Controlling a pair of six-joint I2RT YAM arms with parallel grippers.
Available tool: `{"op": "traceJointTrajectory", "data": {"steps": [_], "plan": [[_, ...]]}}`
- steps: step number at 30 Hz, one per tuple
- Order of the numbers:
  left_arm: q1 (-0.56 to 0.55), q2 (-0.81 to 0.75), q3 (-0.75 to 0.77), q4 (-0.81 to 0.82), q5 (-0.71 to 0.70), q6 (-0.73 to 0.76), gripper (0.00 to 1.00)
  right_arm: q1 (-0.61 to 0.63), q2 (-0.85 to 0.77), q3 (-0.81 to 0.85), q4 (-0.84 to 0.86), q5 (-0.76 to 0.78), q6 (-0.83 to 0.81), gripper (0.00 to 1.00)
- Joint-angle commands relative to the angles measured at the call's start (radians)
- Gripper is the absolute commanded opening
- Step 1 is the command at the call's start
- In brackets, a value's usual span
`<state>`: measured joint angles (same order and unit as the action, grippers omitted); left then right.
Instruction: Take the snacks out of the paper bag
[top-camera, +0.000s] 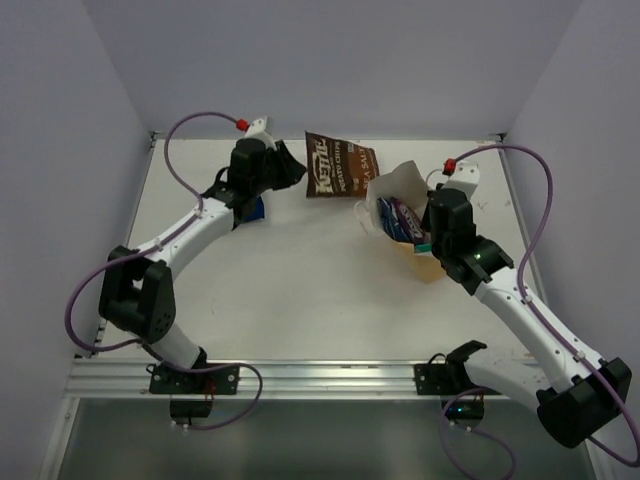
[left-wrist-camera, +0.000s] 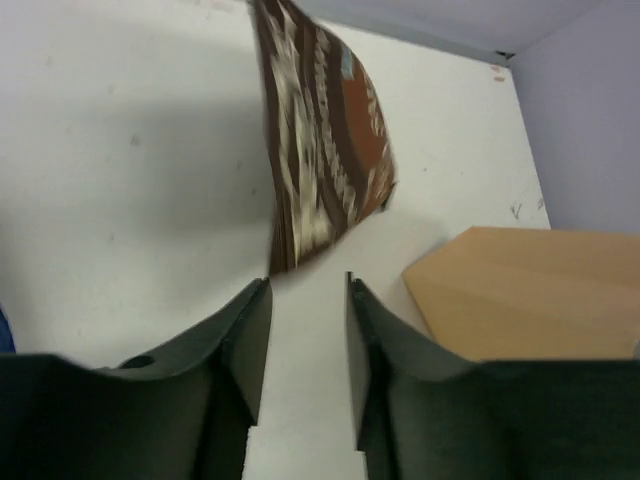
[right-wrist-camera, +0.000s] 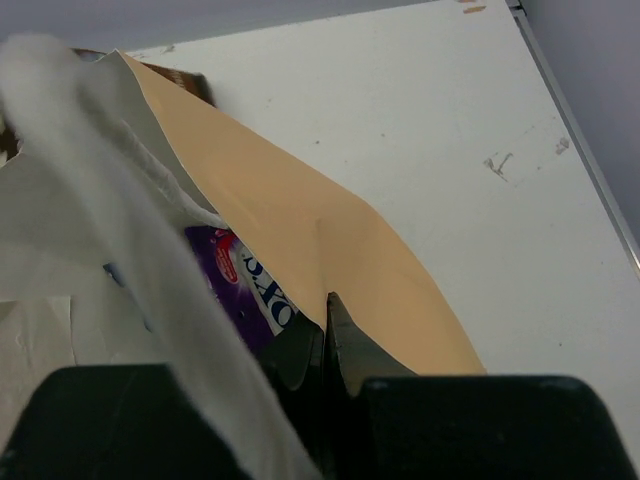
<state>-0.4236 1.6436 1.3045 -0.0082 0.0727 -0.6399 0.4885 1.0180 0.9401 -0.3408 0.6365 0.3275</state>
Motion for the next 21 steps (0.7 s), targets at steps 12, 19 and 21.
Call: {"op": "traceJointTrajectory", "data": {"steps": [12, 19, 21], "plan": [[-0.003, -0.428, -0.252, -0.217, 0.116, -0.049, 0.97, 0.097, -0.055, -0.046, 0.2, -0.164, -0.393, 0.0], [-0.115, -0.452, -0.154, -0.315, 0.204, -0.047, 0.89, 0.171, -0.029, -0.076, 0.175, -0.198, -0.407, 0.0], [-0.206, -0.452, -0.146, -0.319, 0.184, -0.075, 0.88, 0.191, -0.003, -0.078, 0.171, -0.186, -0.395, 0.0]]}}
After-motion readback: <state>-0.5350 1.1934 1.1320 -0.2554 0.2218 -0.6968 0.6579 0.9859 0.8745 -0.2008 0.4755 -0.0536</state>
